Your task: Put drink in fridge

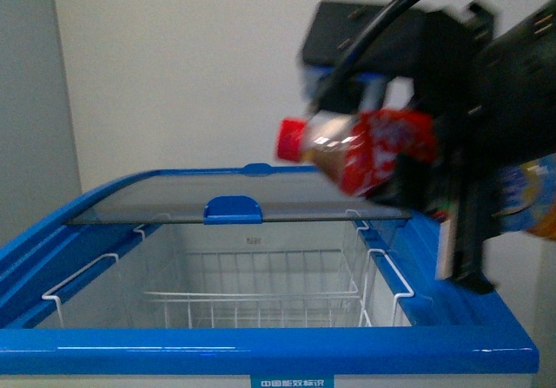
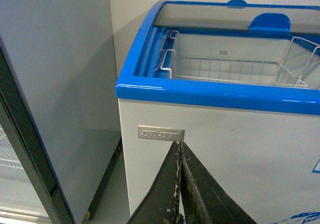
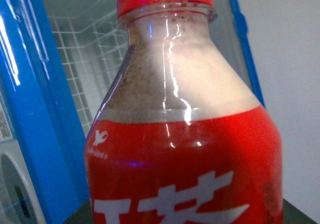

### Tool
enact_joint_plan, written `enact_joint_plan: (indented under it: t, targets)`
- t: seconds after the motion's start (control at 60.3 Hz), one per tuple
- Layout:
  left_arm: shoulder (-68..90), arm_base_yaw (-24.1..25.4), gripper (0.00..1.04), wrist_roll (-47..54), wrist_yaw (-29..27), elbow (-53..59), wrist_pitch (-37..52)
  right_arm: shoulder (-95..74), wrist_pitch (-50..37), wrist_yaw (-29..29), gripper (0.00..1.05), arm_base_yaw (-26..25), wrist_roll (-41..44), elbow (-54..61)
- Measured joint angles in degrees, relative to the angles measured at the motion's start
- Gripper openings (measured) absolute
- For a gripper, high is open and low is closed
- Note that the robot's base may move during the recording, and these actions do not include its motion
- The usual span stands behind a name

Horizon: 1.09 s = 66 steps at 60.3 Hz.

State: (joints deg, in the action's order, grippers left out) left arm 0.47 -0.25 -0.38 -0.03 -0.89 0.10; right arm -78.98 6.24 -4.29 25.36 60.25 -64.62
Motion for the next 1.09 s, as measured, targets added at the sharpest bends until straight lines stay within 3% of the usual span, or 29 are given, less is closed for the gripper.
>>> enact_joint_plan:
  t: [0.249, 1.094]
  targets:
    - [-0.11, 0.0, 0.03, 0.0, 0.02, 0.0, -0.02, -16.37, -1.38, -0.81, 0.4, 4.33, 1.44, -11.23]
    - [-0.11, 0.0, 0.03, 0.02, 0.04, 0.0, -0.02, -40.54, -14.27, -5.84, 0.4, 0.92, -1.62, -25.57]
